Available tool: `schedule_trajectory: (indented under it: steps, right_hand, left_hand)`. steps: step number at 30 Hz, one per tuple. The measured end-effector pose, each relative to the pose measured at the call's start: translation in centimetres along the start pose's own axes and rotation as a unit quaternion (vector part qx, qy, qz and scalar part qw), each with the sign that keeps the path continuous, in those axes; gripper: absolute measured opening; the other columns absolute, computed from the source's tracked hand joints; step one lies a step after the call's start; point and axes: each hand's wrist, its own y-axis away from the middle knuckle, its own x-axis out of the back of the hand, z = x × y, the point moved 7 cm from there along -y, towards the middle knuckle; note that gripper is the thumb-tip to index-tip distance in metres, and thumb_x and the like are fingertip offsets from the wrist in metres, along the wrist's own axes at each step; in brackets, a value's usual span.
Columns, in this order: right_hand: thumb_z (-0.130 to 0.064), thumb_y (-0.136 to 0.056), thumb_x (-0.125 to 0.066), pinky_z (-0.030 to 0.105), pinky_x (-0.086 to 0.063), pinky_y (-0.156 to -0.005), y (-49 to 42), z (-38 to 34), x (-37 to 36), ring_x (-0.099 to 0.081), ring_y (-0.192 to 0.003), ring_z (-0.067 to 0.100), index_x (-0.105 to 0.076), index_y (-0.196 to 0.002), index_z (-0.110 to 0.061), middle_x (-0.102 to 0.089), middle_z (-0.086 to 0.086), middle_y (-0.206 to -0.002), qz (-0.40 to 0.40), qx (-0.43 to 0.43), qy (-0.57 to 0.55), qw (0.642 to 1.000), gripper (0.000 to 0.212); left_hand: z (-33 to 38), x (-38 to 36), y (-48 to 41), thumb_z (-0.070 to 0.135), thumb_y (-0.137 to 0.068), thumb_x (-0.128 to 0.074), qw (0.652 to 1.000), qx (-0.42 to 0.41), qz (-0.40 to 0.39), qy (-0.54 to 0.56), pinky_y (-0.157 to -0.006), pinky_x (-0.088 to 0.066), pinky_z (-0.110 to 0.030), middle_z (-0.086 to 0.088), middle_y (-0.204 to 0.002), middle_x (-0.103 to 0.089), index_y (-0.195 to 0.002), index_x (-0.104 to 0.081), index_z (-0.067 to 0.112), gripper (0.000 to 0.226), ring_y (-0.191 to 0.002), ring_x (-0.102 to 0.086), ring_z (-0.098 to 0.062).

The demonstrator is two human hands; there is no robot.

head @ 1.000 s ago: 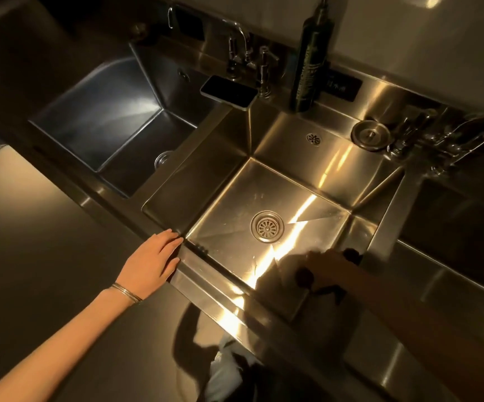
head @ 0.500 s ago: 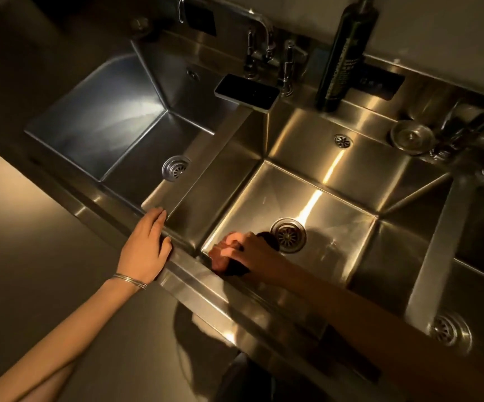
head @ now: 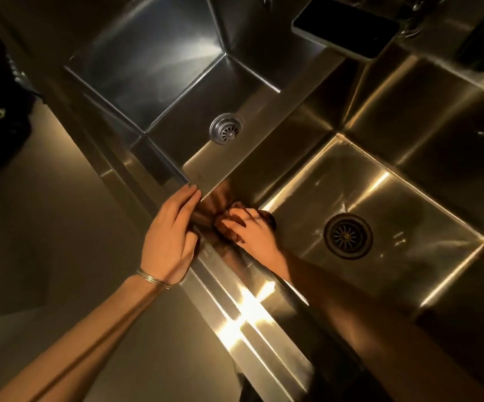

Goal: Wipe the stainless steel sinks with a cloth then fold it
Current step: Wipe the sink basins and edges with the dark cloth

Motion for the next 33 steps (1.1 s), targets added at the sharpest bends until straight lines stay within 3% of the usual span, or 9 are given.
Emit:
schedule_trajectory:
  steps: [3,7,10,13,17,20,24,27,33]
  right_hand:
    - [-0.024,-0.086,-0.04,0.041,-0.048,-0.095,0.3,2.0,-4.5,-0.054,-0.111,0.036,-0.061,-0.122,-0.021,-0.053,0.007,-0.132,-0.133,-0.044,-0.007,0.99,0.042]
    - [-0.024,-0.098,-0.038,0.045,-0.033,-0.105,0.6,3.9,-7.5,-0.034,-0.129,0.037,-0.038,-0.141,-0.026,-0.031,0.004,-0.146,-0.256,-0.086,0.002,0.963,0.043]
    - [-0.029,-0.093,-0.048,0.042,-0.042,-0.098,1.6,2.6,-3.6,-0.04,-0.122,0.032,-0.036,-0.143,-0.031,-0.037,0.005,-0.139,-0.193,-0.072,-0.04,0.978,0.051]
    - [-0.029,-0.085,-0.058,0.035,-0.046,-0.084,3.7,-0.6,4.1,-0.039,-0.117,0.024,-0.047,-0.136,-0.026,-0.045,0.005,-0.129,-0.049,-0.019,-0.175,0.983,0.052]
    - [-0.025,-0.083,-0.055,0.025,-0.042,-0.09,5.8,-1.9,7.1,-0.046,-0.107,0.018,-0.059,-0.126,-0.017,-0.053,0.007,-0.115,0.04,0.052,-0.302,0.951,0.044]
    - [-0.028,-0.086,-0.052,0.037,-0.048,-0.081,5.4,0.3,2.2,-0.049,-0.104,0.019,-0.058,-0.126,-0.024,-0.052,0.001,-0.112,0.001,-0.044,-0.282,0.958,0.041]
    - [-0.045,-0.096,-0.04,0.037,-0.043,-0.09,4.0,3.2,-2.5,-0.045,-0.114,0.025,-0.045,-0.133,-0.042,-0.046,0.001,-0.119,-0.176,-0.19,-0.162,0.952,0.037]
    - [-0.053,-0.095,-0.034,0.035,-0.04,-0.092,4.0,1.4,0.9,-0.04,-0.118,0.023,-0.039,-0.139,-0.039,-0.041,0.001,-0.125,-0.201,-0.157,-0.165,0.953,0.046]
    - [-0.038,-0.1,-0.028,0.019,-0.039,-0.061,8.4,-4.5,12.3,-0.045,-0.089,0.015,-0.061,-0.124,-0.022,-0.055,0.004,-0.098,0.076,0.055,-0.116,0.989,0.045]
  left_hand:
    - [0.0,0.2,0.0,0.02,-0.079,-0.032,1.0,-0.004,0.01,0.003,-0.099,-0.038,-0.037,-0.013,-0.142,-0.04,-0.136,-0.043,0.006,0.059,-0.129,-0.037,-0.024]
    - [0.3,0.4,0.0,0.02,-0.079,-0.032,1.0,-0.004,0.008,0.0,-0.1,-0.036,-0.034,-0.01,-0.142,-0.041,-0.136,-0.043,0.007,0.059,-0.131,-0.035,-0.021]
    - [0.3,0.5,0.0,0.018,-0.077,-0.033,1.0,0.003,0.006,0.002,-0.1,-0.035,-0.033,-0.009,-0.141,-0.041,-0.135,-0.045,0.007,0.061,-0.132,-0.035,-0.02]
    - [0.3,0.4,0.0,0.019,-0.077,-0.033,1.0,0.001,0.005,-0.002,-0.098,-0.037,-0.032,-0.01,-0.141,-0.041,-0.135,-0.045,0.006,0.06,-0.132,-0.035,-0.021]
    - [0.1,0.3,0.0,0.021,-0.078,-0.033,1.0,0.008,0.007,-0.003,-0.094,-0.039,-0.032,-0.01,-0.141,-0.042,-0.135,-0.044,0.007,0.06,-0.131,-0.036,-0.023]
    - [0.0,0.2,0.1,0.021,-0.078,-0.033,1.0,0.007,0.01,-0.004,-0.095,-0.038,-0.031,-0.009,-0.141,-0.041,-0.135,-0.044,0.008,0.06,-0.131,-0.036,-0.022]
    - [0.2,0.3,0.0,0.023,-0.08,-0.032,1.0,0.002,0.008,-0.006,-0.099,-0.033,-0.031,-0.009,-0.141,-0.041,-0.135,-0.044,0.008,0.058,-0.13,-0.036,-0.023]
    - [0.2,0.2,0.0,0.024,-0.08,-0.032,1.0,0.007,0.0,-0.005,-0.096,-0.037,-0.034,-0.009,-0.142,-0.041,-0.135,-0.044,0.008,0.059,-0.13,-0.036,-0.024]
    - [0.1,0.3,-0.1,0.027,-0.083,-0.032,0.999,0.034,-0.015,0.008,-0.094,-0.042,-0.042,-0.01,-0.142,-0.04,-0.135,-0.044,0.008,0.057,-0.13,-0.034,-0.022]
